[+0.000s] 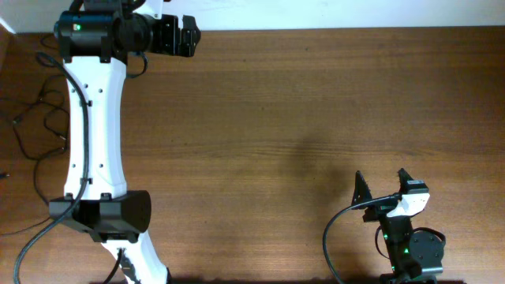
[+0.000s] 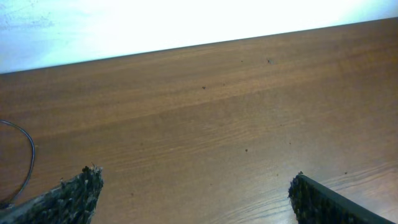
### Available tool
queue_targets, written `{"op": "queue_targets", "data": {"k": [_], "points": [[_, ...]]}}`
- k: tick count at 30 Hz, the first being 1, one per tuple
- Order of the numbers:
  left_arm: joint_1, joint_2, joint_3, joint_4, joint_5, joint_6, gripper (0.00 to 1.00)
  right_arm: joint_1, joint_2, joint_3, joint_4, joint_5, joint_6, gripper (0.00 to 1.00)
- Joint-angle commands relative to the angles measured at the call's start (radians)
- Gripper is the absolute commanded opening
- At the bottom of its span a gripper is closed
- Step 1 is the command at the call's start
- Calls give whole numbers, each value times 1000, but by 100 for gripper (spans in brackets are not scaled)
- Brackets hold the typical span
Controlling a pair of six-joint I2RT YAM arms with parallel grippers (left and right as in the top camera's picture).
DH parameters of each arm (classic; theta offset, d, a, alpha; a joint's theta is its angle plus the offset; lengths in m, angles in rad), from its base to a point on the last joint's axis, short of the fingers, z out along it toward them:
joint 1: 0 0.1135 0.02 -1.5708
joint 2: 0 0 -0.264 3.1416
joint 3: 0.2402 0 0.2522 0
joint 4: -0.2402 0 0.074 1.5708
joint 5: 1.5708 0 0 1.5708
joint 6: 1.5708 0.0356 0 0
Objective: Untangle cables
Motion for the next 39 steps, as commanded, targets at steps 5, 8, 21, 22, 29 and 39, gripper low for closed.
{"op": "queue_targets", "data": {"k": [5, 8, 21, 22, 29, 39], "points": [[-1, -128, -65, -43, -113, 21, 99, 6, -12, -8, -3, 12, -2, 99], [-1, -299, -320, 98, -135, 20, 100, 6, -12, -8, -3, 12, -2, 99], [26, -1194, -1775, 1133, -135, 20, 99, 6, -12, -8, -3, 12, -2, 99], [40, -1289, -1904, 1223, -135, 21, 99, 6, -12, -8, -3, 12, -2, 98], [122, -1621, -2169, 1278, -135, 70, 99, 6, -12, -8, -3, 12, -2, 99], [122, -1811, -2336, 1321, -176, 218, 99, 6, -12, -8, -3, 12, -2, 99]]}}
